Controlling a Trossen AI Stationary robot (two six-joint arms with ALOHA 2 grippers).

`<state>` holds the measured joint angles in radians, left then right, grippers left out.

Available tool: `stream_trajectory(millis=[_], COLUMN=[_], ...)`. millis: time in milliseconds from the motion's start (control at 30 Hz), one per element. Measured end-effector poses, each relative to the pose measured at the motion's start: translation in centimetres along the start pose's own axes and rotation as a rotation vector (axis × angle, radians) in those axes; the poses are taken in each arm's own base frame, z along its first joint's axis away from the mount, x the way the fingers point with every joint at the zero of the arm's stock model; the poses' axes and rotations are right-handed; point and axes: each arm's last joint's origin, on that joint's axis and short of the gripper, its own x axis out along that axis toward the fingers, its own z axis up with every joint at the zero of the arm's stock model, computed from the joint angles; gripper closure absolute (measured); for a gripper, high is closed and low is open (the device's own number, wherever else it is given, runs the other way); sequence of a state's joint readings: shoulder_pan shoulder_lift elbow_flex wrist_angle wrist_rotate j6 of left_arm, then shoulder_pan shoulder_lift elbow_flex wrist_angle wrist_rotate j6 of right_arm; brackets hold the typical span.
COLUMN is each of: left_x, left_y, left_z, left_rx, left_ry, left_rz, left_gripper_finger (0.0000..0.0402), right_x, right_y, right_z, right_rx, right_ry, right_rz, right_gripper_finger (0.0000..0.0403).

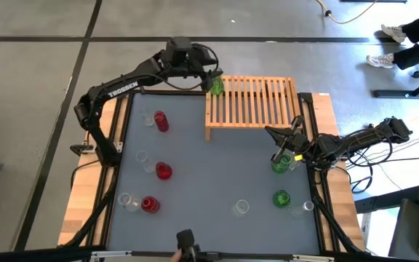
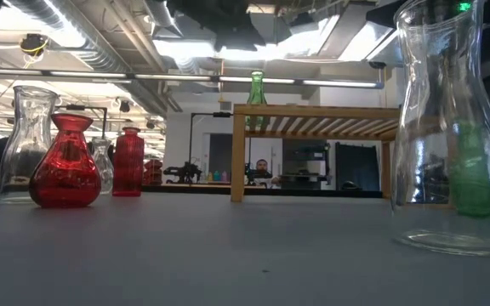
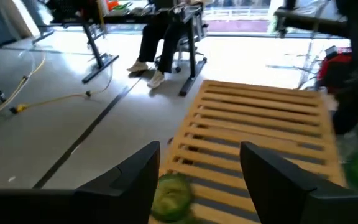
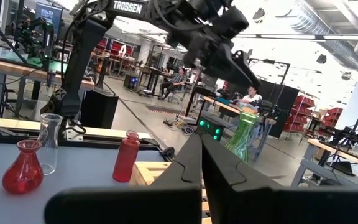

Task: Sort vases onto shelf
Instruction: Put the top green vase on the shelf, aligned with the other green flower vase

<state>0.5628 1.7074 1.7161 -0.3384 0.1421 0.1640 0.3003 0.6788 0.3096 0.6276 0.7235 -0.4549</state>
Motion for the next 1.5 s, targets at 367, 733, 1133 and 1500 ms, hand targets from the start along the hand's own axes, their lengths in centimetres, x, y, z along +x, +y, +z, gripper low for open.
stream_trajectory(millis=[367,733,1133,1500], left_x=[-0.5,-2.0,-5.7,-10.7], left_y=[-9.3,-17.4,-21.6,-22.2], left_z=[1.2,0.3,-2.6,-1.4], left_rx=[0.121,0.250,0.226,0.202], left_ry=[0.000,0.097,0.442,0.401], left_rz=[-0.209,-0.292,-0.253,-0.125], left_gripper_finger=[0.0186,0.0186,0.0186,0.0186], right_x=[0.0,0.0,0.0,0.0], right_y=[0.2,0.2,0.1,-0.2], right_z=[0.1,0.1,0.1,0.7], right_rx=[-0.001,-0.001,-0.071,-0.090], right_ry=[-0.027,-0.026,-0.032,-0.085], right_rz=[0.056,0.056,0.053,0.022], right_gripper_finger=[0.0403,0.0403,0.0403,0.0403])
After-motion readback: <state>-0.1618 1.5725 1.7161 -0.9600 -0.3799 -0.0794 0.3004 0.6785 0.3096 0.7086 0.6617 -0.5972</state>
